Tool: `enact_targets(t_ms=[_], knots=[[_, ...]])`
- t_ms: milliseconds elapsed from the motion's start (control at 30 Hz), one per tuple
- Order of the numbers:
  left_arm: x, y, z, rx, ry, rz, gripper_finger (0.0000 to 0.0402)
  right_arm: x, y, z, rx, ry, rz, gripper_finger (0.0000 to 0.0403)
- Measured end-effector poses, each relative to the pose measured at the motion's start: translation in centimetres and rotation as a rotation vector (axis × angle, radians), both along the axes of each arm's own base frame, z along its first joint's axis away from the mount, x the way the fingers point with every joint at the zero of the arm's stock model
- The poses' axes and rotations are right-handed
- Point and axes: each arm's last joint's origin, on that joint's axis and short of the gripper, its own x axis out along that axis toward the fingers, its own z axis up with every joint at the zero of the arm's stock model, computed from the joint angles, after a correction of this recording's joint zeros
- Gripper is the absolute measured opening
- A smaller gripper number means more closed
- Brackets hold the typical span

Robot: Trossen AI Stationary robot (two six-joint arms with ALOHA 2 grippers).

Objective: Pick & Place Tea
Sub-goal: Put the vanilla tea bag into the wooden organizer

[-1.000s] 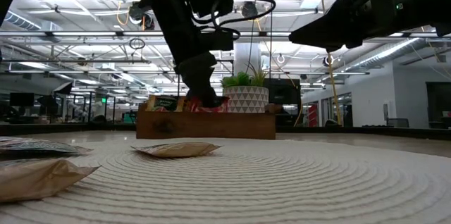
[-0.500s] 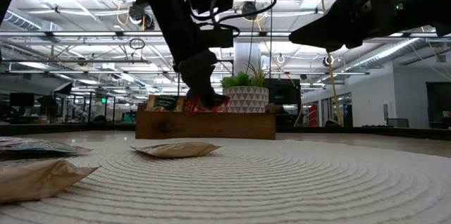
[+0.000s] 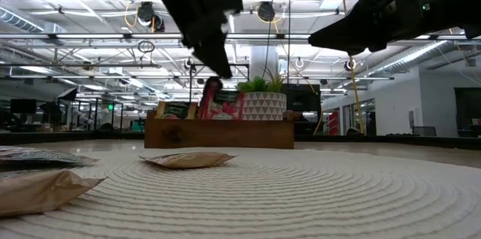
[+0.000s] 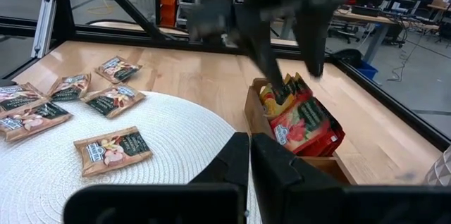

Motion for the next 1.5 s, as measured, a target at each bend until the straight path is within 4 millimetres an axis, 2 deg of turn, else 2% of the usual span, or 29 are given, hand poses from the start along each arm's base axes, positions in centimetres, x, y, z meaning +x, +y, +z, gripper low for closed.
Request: enact_targets(t_ms=[100,200,367,600,733,833,933,1067,1200,1367,1500], knots=[[-1.1,-0.6,2.4,-0.025,-0.078,0.002,0.0213,0.0,0.0,0.0,0.0,0.0,0.0,0.0009],[-2.2,-1.7,4.6,-0.122,-0.161,-0.018,0.0212,0.0,0.1,-0.1,0.01,0.007,0.029,0.0009],[-3.6,-4.6,6.5,-0.27,-0.215,-0.165,0.0212,0.0,0.5,0.0,0.026,0.007,0.152,0.0009],[-5.8,-9.4,10.1,-0.028,-0.413,-0.3,0.0207,-0.1,0.5,0.2,0.033,-0.002,0.182,0.0009],[-6.3,-10.6,10.0,0.029,-0.395,-0.315,0.0209,-1.1,0.4,1.9,0.02,-0.045,0.192,0.0009],[-6.6,-10.9,9.6,0.041,-0.371,-0.316,0.0209,-2.8,0.0,3.7,-0.013,-0.058,0.205,0.0009],[-6.7,-10.6,8.4,0.086,-0.344,-0.268,0.0209,-5.2,-0.7,5.4,-0.025,-0.068,0.174,0.0009],[-7.4,-10.0,7.7,0.117,-0.367,-0.246,0.0209,-8.4,-1.9,6.6,-0.041,-0.057,0.112,0.0009],[-8.5,-9.3,6.9,0.137,-0.383,-0.261,0.0209,-10.5,-3.1,7.7,-0.078,-0.136,0.003,0.0009],[-10.3,-7.8,6.3,0.142,-0.451,-0.241,0.0209,-12.2,-4.8,6.8,-0.181,-0.231,-0.301,0.0009],[-11.7,-6.6,5.8,0.145,-0.466,-0.213,0.0209,-13.1,-5.6,5.6,-0.249,-0.342,-0.421,0.0009]])
